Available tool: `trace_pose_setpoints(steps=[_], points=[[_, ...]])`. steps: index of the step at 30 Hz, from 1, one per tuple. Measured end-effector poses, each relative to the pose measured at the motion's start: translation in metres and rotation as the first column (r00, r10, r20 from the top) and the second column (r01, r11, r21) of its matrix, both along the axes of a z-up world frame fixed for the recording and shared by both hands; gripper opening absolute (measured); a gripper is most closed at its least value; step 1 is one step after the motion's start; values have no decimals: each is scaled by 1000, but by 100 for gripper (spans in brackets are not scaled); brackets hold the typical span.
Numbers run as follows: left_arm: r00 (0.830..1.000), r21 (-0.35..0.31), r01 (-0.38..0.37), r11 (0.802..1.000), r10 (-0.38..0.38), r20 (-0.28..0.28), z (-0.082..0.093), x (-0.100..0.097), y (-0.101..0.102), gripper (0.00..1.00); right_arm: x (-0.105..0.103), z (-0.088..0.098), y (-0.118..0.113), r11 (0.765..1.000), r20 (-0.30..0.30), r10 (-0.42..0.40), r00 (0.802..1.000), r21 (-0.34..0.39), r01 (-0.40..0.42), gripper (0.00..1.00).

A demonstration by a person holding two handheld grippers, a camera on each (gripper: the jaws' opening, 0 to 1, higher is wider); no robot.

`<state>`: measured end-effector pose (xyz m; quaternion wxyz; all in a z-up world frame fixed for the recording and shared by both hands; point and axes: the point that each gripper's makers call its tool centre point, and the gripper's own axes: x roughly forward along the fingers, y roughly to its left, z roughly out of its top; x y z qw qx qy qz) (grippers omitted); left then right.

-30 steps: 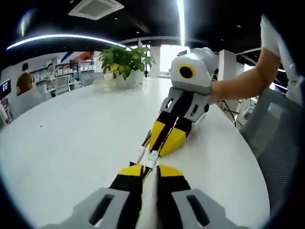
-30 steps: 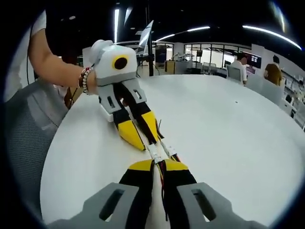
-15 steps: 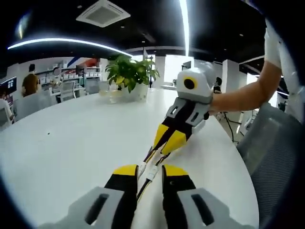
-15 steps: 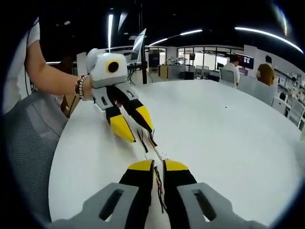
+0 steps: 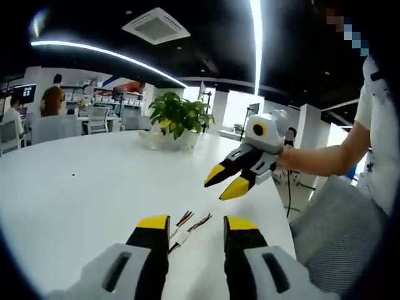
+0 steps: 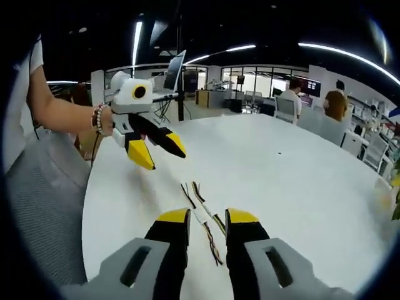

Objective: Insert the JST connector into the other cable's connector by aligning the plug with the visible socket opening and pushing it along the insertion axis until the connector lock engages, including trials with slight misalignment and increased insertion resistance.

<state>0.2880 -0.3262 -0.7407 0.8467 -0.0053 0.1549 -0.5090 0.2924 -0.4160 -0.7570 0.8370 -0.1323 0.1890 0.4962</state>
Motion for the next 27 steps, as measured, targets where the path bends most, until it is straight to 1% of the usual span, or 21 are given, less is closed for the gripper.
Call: trace_pose_setpoints(steps=[2, 3, 4, 8, 9, 11, 14, 15, 17, 18, 20, 21, 22, 23, 24, 26, 27], points=[[1000, 12, -16, 1000, 16, 8, 4, -5, 8, 32, -6, 4, -3, 1000, 7, 1, 1000, -2, -1, 20], [999, 46, -33, 998, 33, 8, 2, -8, 15, 32, -11, 6, -5, 1000, 7, -1, 1000, -4, 1, 20], [999, 62, -43, 997, 43, 10, 1, -11, 18, 32, -13, 6, -6, 1000, 9, -4, 1000, -5, 4, 20], [997, 61, -72, 996, 72, 9, 9, -26, 29, 34, -26, 15, -11, 999, 21, -31, 999, 30, 30, 20], [996, 59, -85, 995, 84, 18, 13, -29, 32, 35, -28, 16, -13, 999, 22, -35, 999, 35, 34, 20], [995, 70, -97, 993, 95, 35, 16, -32, 36, 37, -31, 16, -17, 998, 8, -48, 999, 48, 48, 21], [993, 130, -117, 985, 113, 32, 11, -41, 43, 47, -40, 12, -26, 995, -12, -79, 997, 61, 80, 22], [993, 146, -116, 982, 113, 34, 10, -45, 45, 48, -43, 12, -28, 994, -18, -85, 996, 62, 86, 22], [994, 175, -111, 978, 106, 40, 7, -55, 49, 47, -51, 9, -34, 993, -26, -101, 995, 59, 103, 22], [994, 202, -108, 973, 102, 36, 3, -61, 53, 47, -54, 6, -40, 991, -28, -122, 992, 53, 123, 22], [994, 221, -108, 969, 100, 47, 2, -73, 58, 47, -59, 3, -50, 986, -35, -159, 987, 51, 161, 23], [994, 224, -111, 968, 102, 48, 1, -76, 60, 48, -61, 3, -52, 982, -43, -175, 984, 61, 178, 23], [993, 223, -115, 968, 108, 44, 2, -83, 64, 48, -63, 2, -59, 973, -61, -215, 975, 74, 220, 23], [993, 220, -120, 968, 114, 39, 2, -87, 66, 48, -65, 0, -64, 970, -63, -229, 971, 70, 234, 23], [991, 224, -133, 966, 130, 29, 2, -93, 71, 48, -69, -3, -72, 962, -72, -264, 962, 56, 268, 24], [989, 229, -150, 962, 144, 44, 4, -102, 77, 48, -75, -6, -80, 955, -72, -288, 955, 50, 292, 24], [987, 229, -158, 960, 152, 45, 5, -108, 81, 48, -81, -7, -84, 950, -81, -302, 950, 55, 307, 24]])
